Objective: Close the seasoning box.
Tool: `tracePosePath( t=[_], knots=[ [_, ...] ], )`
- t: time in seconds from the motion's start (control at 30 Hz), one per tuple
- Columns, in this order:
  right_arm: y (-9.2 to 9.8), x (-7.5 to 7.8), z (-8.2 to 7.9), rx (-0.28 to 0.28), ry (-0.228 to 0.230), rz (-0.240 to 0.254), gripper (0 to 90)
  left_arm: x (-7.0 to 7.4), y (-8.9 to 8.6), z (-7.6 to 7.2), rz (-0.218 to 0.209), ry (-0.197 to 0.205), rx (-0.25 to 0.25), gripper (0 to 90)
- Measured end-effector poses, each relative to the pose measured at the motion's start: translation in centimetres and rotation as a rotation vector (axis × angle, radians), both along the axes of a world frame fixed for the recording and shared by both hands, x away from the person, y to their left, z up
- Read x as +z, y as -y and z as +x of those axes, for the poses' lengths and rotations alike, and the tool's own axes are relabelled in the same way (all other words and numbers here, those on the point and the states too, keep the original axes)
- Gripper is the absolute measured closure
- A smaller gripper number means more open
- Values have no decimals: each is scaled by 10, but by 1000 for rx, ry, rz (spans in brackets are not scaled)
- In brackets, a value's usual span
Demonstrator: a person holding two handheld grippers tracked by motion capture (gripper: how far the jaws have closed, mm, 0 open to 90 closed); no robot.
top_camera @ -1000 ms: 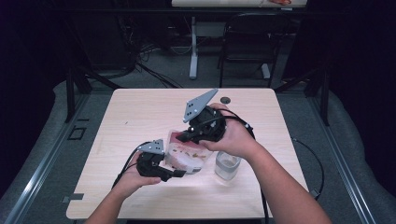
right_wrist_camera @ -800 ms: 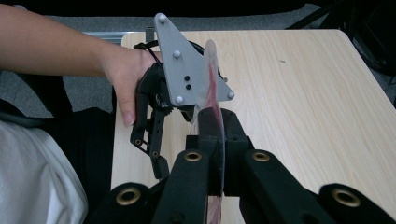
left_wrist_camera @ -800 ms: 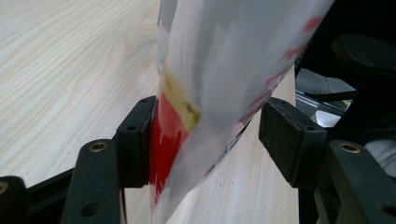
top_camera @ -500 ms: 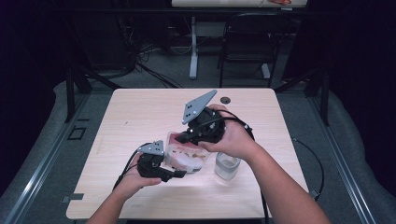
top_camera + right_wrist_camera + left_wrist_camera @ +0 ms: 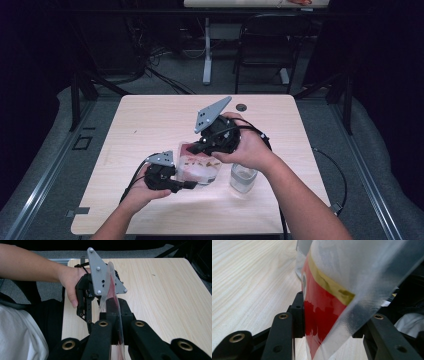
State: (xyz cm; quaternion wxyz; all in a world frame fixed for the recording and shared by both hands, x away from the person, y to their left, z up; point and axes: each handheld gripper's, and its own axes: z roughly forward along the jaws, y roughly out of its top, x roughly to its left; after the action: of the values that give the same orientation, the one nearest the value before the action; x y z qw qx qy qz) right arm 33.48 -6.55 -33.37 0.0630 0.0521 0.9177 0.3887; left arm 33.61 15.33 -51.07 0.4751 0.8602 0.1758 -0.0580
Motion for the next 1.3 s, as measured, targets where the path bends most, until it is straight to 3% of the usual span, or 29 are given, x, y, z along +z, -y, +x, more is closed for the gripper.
tracePosePath(
  t=[0.37, 0.9, 1.3],
  knots=[
    [4, -4, 0, -5, -11, 14, 895, 1, -4, -2, 26, -8, 5, 620],
    [7, -12, 1, -43, -16, 10, 846, 3, -12, -3, 102, -15, 29, 636],
    [20, -16, 0, -80, -16, 18, 795, 0, -14, -3, 141, -31, 38, 642]
  ],
)
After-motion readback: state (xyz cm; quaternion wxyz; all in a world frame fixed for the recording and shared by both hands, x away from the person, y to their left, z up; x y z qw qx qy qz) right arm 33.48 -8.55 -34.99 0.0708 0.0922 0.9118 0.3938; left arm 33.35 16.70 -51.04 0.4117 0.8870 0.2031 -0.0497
